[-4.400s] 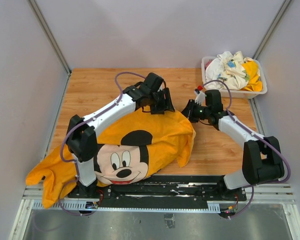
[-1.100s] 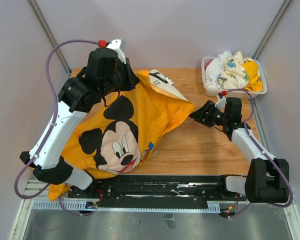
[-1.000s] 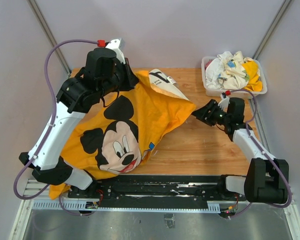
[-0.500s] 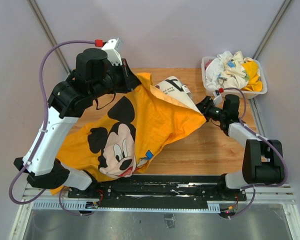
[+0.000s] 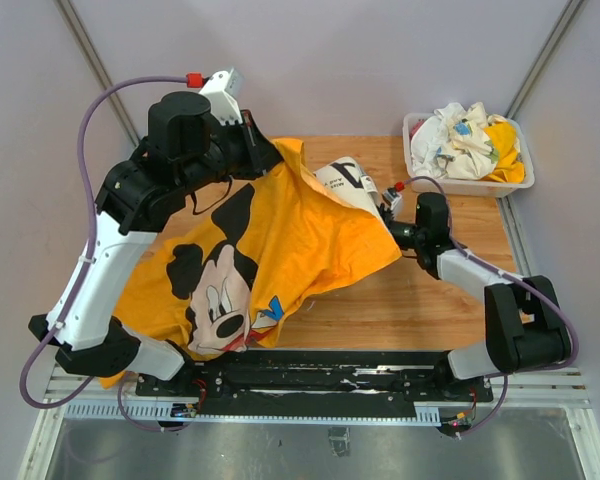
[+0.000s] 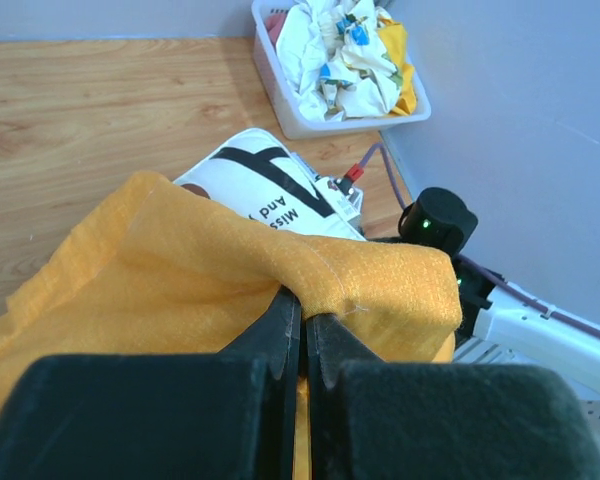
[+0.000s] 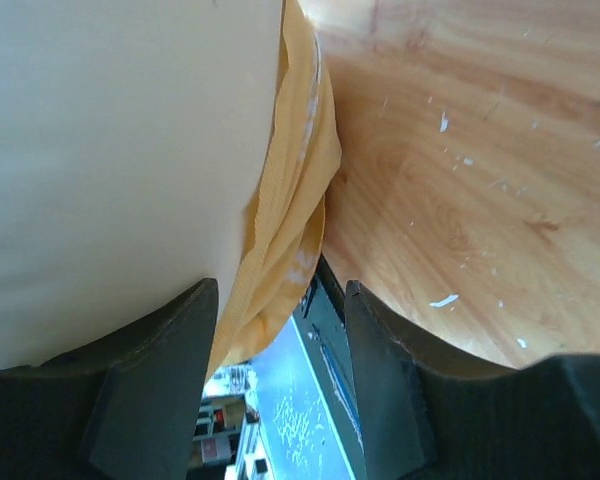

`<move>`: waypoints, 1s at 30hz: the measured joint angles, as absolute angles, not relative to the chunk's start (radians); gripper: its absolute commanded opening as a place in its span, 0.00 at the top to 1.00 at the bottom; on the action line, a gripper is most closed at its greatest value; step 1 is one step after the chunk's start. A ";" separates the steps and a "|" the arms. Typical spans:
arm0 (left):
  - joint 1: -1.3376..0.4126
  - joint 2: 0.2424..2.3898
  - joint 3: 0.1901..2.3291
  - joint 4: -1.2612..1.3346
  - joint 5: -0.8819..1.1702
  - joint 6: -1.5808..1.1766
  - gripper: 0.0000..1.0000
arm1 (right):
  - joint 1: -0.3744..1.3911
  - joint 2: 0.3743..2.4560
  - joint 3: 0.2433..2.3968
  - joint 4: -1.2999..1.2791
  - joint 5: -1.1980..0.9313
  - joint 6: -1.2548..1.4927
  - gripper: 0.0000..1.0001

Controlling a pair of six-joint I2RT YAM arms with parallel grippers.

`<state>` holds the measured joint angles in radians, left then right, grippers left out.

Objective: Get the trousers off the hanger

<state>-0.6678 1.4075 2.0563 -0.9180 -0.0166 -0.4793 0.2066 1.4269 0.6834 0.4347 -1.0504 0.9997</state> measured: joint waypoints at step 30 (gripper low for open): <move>-0.656 1.443 2.056 -0.825 0.011 -0.535 1.00 | 0.482 1.652 0.733 0.790 -1.025 1.261 0.99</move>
